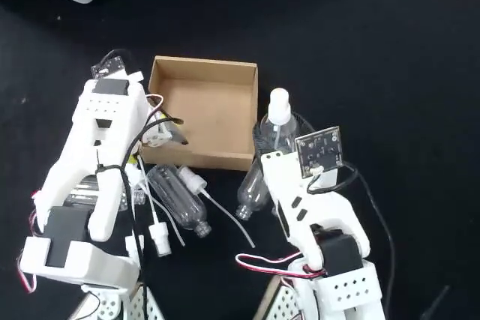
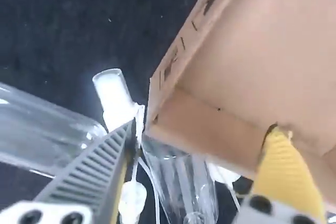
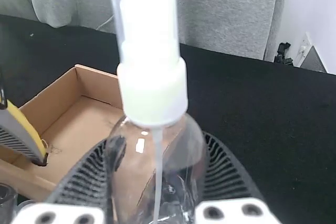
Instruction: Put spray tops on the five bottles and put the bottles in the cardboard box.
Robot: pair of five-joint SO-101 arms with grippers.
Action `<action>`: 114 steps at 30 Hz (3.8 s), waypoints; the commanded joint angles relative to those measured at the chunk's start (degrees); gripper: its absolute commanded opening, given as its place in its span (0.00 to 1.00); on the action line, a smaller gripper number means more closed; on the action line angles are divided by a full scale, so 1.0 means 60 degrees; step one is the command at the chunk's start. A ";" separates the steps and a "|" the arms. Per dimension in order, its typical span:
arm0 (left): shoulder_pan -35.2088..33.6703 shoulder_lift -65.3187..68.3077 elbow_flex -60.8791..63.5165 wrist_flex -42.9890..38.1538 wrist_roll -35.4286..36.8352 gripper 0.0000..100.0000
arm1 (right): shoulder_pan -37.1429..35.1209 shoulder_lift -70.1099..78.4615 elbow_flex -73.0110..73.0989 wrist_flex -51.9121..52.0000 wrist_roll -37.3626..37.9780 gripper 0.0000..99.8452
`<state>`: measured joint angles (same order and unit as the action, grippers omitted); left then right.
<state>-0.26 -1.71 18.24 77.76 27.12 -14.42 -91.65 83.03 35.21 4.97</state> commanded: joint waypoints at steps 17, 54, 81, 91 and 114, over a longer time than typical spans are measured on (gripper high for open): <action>0.0037 -0.4586 0.1648 -0.1055 -0.0469 0.36 | -0.1451 -0.0242 -0.0725 -0.0220 0.0029 0.05; 0.1692 -0.9245 0.4110 -0.2139 -0.1084 0.36 | -0.3927 -0.0168 0.0139 -0.0176 0.0557 0.05; 0.3099 -1.1033 0.5370 -0.2535 -0.2168 0.36 | -0.3927 -0.0154 0.0139 -0.0176 0.0557 0.05; 0.3143 -1.1253 0.5590 -0.2579 -0.2168 0.36 | -0.3927 -0.0154 0.0139 -0.0176 0.0557 0.05; -0.0418 -1.2806 0.5648 -0.2535 -0.2579 0.36 | -0.3883 -0.0227 0.0154 -0.0147 0.0557 0.05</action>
<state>3.78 -74.86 53.14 63.08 14.20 -37.10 -91.65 84.35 35.21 7.78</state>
